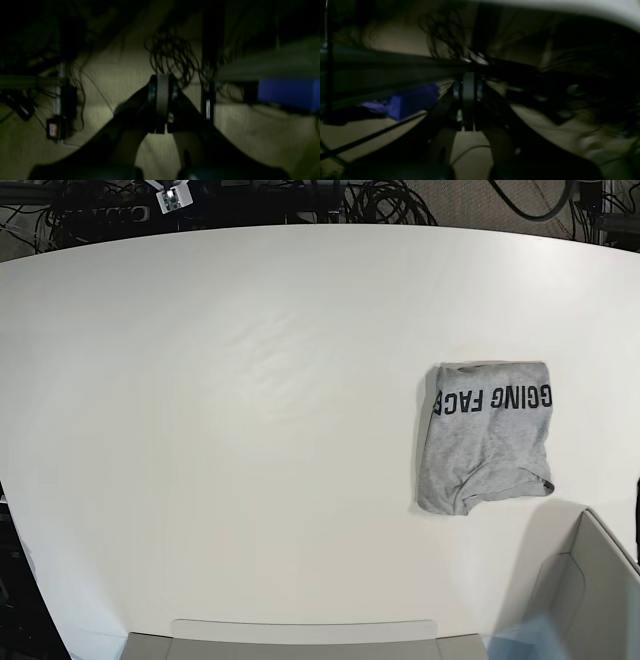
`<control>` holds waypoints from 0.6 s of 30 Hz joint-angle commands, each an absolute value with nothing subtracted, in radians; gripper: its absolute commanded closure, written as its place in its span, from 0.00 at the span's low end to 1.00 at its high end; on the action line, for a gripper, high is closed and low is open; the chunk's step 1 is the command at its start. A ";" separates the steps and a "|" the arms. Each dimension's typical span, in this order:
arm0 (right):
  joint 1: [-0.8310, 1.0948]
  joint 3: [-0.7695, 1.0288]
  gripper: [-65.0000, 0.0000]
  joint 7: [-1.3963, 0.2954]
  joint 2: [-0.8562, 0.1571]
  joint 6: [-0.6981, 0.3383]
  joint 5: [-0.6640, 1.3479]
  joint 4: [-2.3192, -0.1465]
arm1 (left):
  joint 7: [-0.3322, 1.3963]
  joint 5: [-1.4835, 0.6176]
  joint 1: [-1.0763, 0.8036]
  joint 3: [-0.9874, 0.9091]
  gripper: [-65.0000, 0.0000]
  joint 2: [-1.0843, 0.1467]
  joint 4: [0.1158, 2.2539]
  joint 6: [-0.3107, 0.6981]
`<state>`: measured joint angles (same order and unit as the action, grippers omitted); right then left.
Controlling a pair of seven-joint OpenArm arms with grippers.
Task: Fold the T-shirt properly
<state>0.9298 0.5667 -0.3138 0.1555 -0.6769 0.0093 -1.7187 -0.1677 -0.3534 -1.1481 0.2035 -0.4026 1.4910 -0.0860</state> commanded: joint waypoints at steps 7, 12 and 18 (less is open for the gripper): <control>0.837 0.656 1.00 -0.119 0.111 -0.687 -0.030 -1.420 | -0.205 -0.352 -1.030 0.248 1.00 -0.384 1.290 -0.093; 0.710 0.668 1.00 -0.061 0.027 -0.687 -0.170 -1.158 | -0.200 -0.352 -0.920 0.251 1.00 -0.302 1.127 -0.093; 0.545 0.710 1.00 0.087 -0.084 -0.687 -0.240 -0.756 | -0.203 -0.355 -0.719 0.240 1.00 -0.214 0.779 -0.001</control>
<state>0.5400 0.7010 0.0711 -0.0681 -0.6739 -0.2543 -0.7490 -0.1932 -0.3565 -0.7090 0.2420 -0.2150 0.7834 -0.0006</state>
